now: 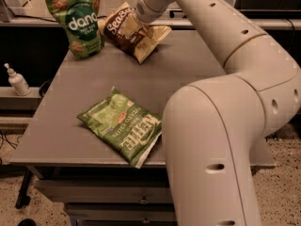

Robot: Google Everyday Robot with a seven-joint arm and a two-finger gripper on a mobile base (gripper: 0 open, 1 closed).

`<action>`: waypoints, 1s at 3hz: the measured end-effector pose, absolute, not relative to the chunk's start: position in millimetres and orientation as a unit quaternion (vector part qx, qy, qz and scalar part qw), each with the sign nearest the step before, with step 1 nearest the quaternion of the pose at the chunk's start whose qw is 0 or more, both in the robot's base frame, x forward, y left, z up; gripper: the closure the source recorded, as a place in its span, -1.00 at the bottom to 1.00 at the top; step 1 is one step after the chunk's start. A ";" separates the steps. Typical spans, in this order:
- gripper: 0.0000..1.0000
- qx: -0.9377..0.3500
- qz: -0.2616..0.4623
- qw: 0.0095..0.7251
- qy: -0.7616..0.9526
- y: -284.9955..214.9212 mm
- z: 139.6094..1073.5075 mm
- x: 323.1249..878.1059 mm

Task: Move brown chip bag near green rice chip bag

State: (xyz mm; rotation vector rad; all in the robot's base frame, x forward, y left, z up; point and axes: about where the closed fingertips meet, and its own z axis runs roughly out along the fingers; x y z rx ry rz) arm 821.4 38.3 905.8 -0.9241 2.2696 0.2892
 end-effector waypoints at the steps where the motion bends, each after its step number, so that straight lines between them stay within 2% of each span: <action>1: -1.00 -0.372 0.119 0.325 0.861 51.9 905.6 813.1; 3: -1.00 -0.379 0.128 0.343 0.850 49.8 925.9 811.8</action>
Offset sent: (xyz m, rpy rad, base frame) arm -0.0115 0.0044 0.0207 0.0384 -0.0204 0.0481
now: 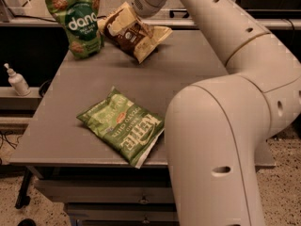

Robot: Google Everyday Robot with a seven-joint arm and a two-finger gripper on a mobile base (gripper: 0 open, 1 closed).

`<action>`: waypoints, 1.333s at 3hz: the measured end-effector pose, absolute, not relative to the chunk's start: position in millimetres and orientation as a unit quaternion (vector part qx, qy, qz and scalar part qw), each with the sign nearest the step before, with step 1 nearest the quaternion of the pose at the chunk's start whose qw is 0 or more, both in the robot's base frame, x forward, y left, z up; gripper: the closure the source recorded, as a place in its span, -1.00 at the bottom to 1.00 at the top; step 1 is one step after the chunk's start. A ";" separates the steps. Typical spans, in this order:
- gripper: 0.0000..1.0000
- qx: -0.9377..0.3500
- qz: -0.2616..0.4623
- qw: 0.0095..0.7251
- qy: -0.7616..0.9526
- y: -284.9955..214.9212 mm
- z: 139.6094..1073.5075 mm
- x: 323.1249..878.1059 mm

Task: Move brown chip bag near green rice chip bag

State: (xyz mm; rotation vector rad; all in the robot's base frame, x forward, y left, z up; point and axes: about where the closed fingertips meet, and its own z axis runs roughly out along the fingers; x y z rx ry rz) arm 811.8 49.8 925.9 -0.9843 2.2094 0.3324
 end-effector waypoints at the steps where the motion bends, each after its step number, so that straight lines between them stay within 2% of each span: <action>1: -1.00 -0.382 0.129 0.351 0.845 44.5 935.7 809.6; 2: -1.00 -0.377 0.131 0.365 0.841 26.2 945.6 804.6; 4: -1.00 -0.364 0.167 0.415 0.817 -56.0 967.9 777.4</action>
Offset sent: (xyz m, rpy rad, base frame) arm -0.0200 -0.0557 0.0365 0.0543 -0.0829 -0.0220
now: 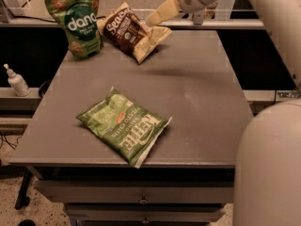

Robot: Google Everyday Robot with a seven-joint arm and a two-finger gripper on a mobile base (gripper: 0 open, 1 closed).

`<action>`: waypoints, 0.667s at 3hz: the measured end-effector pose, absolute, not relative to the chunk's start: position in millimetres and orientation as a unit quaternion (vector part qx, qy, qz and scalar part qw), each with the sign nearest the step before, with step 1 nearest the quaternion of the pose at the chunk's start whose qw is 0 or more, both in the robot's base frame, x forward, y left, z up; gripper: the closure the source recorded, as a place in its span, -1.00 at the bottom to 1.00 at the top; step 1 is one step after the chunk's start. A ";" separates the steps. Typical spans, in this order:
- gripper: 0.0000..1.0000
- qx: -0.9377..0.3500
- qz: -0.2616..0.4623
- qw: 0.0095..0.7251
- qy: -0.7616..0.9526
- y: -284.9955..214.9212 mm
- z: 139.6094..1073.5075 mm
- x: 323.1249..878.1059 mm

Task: Move brown chip bag near green rice chip bag

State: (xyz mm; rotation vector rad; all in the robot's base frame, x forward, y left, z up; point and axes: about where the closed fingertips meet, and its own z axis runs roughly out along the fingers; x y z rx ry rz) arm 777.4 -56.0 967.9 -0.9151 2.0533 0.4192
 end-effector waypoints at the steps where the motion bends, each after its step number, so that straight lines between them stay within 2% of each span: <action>1: -1.00 -0.383 0.217 0.434 0.786 -102.0 972.4 757.9; 2: -1.00 -0.392 0.220 0.441 0.777 -104.8 982.4 754.8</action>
Offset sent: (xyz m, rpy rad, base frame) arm -0.0162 -0.0393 0.0020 0.0772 -0.0200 0.0702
